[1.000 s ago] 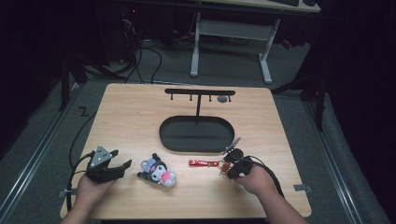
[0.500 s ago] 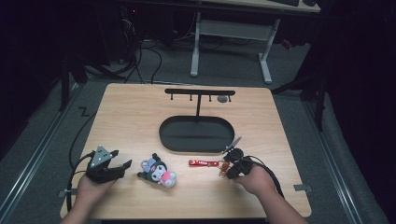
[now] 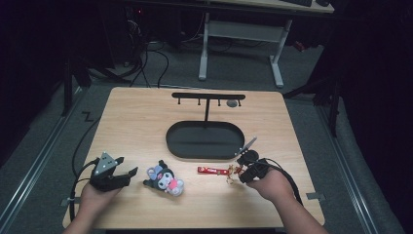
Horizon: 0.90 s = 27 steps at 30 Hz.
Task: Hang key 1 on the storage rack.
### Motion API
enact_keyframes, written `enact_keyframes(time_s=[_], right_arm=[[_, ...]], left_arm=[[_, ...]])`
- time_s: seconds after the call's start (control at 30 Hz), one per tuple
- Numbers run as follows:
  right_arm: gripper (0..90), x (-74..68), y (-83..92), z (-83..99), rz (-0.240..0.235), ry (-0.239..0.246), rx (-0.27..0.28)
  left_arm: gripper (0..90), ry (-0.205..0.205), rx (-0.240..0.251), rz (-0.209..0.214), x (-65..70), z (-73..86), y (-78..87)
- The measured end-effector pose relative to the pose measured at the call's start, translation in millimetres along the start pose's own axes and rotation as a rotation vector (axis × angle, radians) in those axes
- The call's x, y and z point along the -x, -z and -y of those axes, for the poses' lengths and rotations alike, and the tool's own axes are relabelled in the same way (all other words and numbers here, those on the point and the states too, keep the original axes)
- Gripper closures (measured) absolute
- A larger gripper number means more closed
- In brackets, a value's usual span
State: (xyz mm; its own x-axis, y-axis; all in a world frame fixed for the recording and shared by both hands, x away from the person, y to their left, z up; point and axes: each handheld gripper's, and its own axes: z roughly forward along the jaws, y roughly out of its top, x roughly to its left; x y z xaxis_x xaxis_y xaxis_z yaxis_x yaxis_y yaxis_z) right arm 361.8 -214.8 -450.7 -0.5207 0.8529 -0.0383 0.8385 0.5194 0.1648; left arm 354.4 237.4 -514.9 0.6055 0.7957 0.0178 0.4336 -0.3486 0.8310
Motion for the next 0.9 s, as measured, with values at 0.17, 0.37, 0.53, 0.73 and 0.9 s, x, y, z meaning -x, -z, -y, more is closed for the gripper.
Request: enact_keyframes(time_s=[0.17,0.37,0.53,0.73,0.9], right_arm=[[66.5,1.5,8.4,1.0,0.009,0.002,0.012],[66.6,4.3,17.3,0.6,0.006,-0.007,0.034],[66.6,5.5,25.1,-0.9,0.000,-0.019,0.046],[66.6,6.9,38.5,-3.3,0.009,-0.023,0.056],[66.7,11.2,51.7,-4.9,0.024,-0.035,0.075]], left_arm=[[31.8,-0.002,-0.003,0.001,0.1,0.0,-0.4],[31.7,-0.003,-0.006,0.001,0.2,0.1,-0.5],[31.7,-0.003,-0.005,0.000,0.2,0.0,-0.6],[31.8,-0.002,-0.003,0.000,0.3,0.1,-0.6],[31.7,-0.001,-0.006,0.000,0.0,0.6,-0.4]])
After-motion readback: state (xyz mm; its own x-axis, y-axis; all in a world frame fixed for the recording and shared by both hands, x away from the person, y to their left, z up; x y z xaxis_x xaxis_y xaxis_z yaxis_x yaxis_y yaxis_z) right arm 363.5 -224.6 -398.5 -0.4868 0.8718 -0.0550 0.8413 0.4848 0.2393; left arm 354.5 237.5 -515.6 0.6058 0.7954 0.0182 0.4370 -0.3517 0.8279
